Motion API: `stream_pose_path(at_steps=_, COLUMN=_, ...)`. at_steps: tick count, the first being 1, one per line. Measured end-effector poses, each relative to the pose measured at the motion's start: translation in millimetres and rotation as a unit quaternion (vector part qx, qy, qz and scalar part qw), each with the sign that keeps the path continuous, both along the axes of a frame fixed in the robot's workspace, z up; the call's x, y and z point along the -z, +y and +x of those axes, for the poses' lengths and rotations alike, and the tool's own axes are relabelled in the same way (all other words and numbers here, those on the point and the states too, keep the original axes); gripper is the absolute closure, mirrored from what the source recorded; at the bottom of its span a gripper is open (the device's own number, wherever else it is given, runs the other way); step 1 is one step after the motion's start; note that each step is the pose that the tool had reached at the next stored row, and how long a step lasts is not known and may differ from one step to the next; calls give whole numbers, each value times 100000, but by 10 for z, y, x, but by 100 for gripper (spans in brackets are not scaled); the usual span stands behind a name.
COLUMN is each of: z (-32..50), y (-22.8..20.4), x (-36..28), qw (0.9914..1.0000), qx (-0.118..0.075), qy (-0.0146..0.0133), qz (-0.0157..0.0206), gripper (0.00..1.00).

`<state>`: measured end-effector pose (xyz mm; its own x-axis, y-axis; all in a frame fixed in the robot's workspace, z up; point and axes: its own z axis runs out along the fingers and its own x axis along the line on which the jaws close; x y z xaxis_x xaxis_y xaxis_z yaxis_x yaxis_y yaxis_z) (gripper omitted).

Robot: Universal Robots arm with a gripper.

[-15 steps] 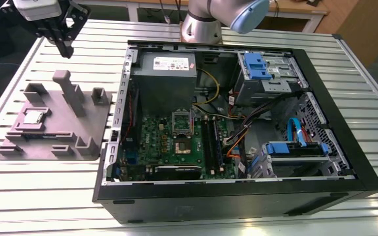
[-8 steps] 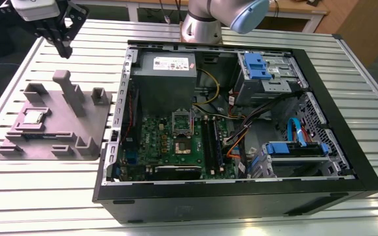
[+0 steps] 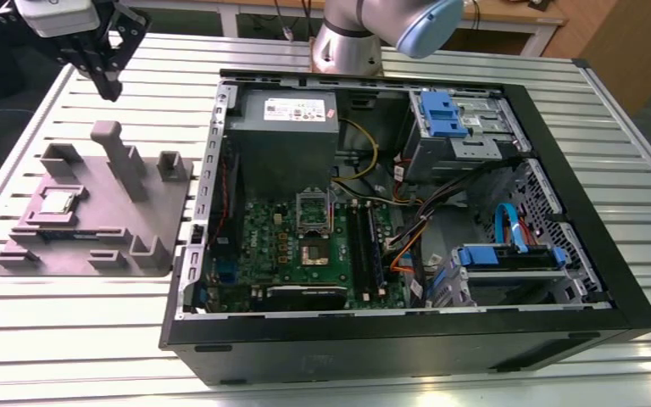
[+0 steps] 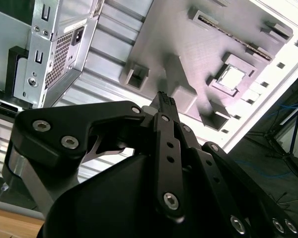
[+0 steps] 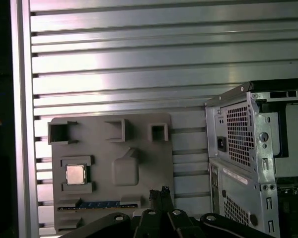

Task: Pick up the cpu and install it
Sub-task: 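Reach for the cpu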

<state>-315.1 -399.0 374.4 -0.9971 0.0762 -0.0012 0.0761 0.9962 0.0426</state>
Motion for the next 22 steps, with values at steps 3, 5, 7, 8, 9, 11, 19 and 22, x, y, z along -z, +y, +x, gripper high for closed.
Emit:
stream_pose_path(at_steps=3, z=-9, y=0, x=2, qw=100000, qx=-1, qy=25, qz=-1, gripper=89)
stream_pose_path(at_steps=5, z=-14, y=0, x=3, qw=100000, qx=-1, qy=41, qz=-1, gripper=89)
stream_pose_path(at_steps=7, z=-17, y=0, x=5, qw=100000, qx=-3, qy=53, qz=-1, gripper=89)
stream_pose_path(at_steps=8, z=-20, y=0, x=5, qw=100000, qx=2, qy=59, qz=0, gripper=89)
stream_pose_path(at_steps=9, z=-21, y=0, x=6, qw=100000, qx=-1, qy=61, qz=0, gripper=89)
stream_pose_path(at_steps=11, z=-30, y=0, x=9, qw=100000, qx=1, qy=73, qz=0, gripper=89)
stream_pose_path(at_steps=19, z=-46, y=0, x=9, qw=100000, qx=-2, qy=72, qz=0, gripper=89)
stream_pose_path(at_steps=22, z=-53, y=0, x=10, qw=100000, qx=1, qy=75, qz=-1, gripper=89)
